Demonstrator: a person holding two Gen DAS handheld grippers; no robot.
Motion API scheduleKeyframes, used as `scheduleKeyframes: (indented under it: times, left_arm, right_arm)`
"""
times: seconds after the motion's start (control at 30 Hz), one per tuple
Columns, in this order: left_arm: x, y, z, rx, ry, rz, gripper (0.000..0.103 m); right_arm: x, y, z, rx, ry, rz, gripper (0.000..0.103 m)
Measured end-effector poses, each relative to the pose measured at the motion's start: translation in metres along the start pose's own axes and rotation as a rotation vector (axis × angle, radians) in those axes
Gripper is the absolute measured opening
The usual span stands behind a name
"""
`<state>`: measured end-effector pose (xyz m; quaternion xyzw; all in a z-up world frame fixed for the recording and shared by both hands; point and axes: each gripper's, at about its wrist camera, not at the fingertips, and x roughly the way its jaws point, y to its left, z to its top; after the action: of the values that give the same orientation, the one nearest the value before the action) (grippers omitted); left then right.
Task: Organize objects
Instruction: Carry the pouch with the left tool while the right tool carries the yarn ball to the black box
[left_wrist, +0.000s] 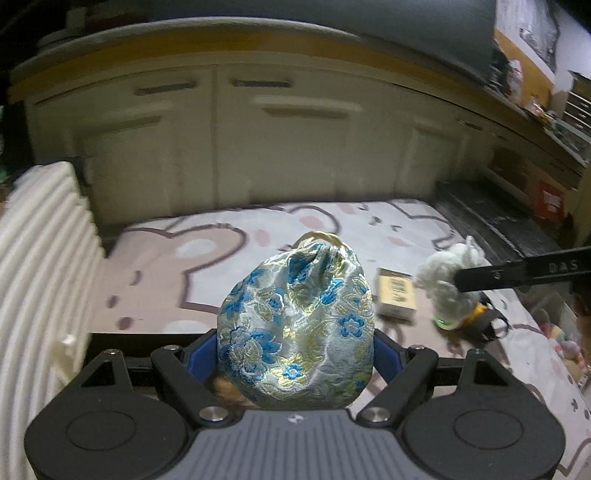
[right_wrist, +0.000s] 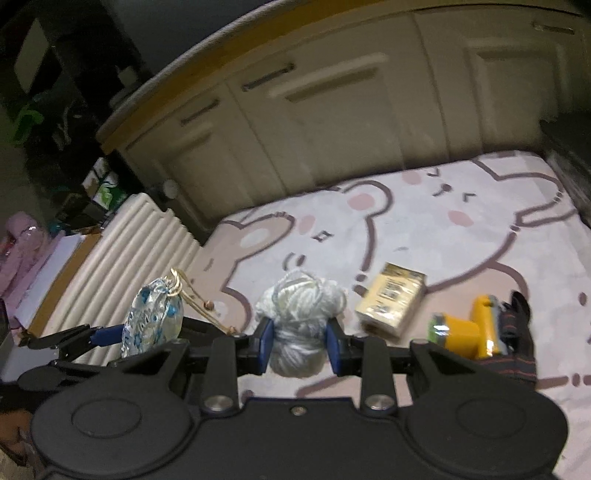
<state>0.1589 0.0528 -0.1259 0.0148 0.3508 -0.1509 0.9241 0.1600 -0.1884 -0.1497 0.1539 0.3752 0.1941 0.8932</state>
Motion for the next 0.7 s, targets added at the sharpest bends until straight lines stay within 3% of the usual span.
scheduleKeyframes:
  times: [0.33,0.7]
  left_arm:
    - [-0.032,0.048,-0.001,-0.042,-0.02,0.115,0.084]
    - [-0.016,0.1,-0.023,-0.056,0.168,0.217,0.084]
  right_arm:
    - [0.01,0.043,0.016,-0.093,0.011,0.092,0.031]
    - [0.038,0.089,0.018,-0.203,0.103,0.149,0.032]
